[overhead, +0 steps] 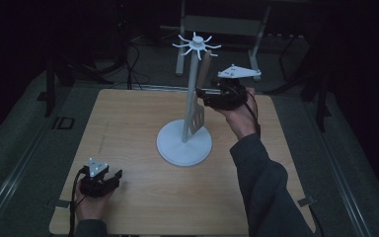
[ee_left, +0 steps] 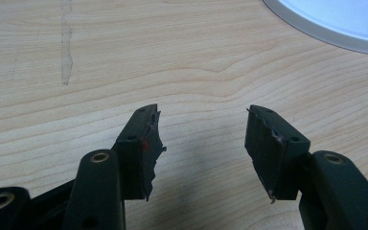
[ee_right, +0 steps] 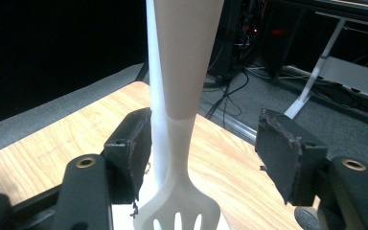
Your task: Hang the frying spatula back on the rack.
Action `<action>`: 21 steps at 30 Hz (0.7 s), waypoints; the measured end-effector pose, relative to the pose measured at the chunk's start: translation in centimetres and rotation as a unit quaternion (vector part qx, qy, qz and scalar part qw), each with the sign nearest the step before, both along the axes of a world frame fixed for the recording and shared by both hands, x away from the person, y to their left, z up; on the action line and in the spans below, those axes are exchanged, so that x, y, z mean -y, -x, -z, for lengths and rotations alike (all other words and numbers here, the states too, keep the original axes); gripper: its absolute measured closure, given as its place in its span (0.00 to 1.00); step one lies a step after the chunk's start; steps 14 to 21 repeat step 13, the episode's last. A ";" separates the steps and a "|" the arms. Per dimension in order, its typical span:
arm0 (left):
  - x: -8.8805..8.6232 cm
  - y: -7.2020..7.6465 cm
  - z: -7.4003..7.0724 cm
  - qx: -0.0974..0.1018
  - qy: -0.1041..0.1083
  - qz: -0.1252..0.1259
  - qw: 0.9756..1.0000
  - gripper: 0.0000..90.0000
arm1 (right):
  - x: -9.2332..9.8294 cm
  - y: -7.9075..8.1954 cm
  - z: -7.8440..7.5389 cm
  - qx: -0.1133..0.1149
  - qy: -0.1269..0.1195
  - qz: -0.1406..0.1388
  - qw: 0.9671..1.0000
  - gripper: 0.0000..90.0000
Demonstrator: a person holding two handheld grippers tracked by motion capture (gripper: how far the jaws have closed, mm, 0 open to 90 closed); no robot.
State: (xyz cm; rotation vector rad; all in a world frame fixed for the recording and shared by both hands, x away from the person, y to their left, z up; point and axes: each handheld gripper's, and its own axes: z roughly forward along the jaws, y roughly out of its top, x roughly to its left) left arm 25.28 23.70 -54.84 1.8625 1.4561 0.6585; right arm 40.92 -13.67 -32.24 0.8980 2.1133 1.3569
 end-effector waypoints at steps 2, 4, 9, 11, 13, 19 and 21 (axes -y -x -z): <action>0.0 0.0 0.0 0.000 0.000 0.000 1.000 0.51 | 0.0 0.1 0.0 0.000 0.000 0.000 1.000 0.41; 0.0 0.0 0.0 0.000 0.000 0.000 1.000 0.51 | 0.2 0.3 0.1 0.000 0.001 -0.001 1.000 0.40; 0.0 0.0 0.0 0.000 0.000 0.001 1.000 0.51 | 0.8 0.7 0.6 -0.004 0.000 0.000 1.000 0.39; -0.1 0.0 0.1 -0.002 0.002 0.000 1.000 0.51 | 1.4 1.2 1.0 -0.007 0.000 0.000 1.000 0.38; -0.2 0.0 0.1 -0.004 0.003 -0.001 1.000 0.51 | 2.5 2.2 1.9 -0.007 -0.003 -0.001 1.000 0.37; -0.2 0.0 0.1 -0.004 0.003 -0.001 1.000 0.51 | 2.5 2.2 1.9 -0.007 -0.003 -0.001 1.000 0.37; -0.2 0.0 0.1 -0.004 0.003 -0.001 1.000 0.51 | 2.5 2.2 1.9 -0.007 -0.003 -0.001 1.000 0.37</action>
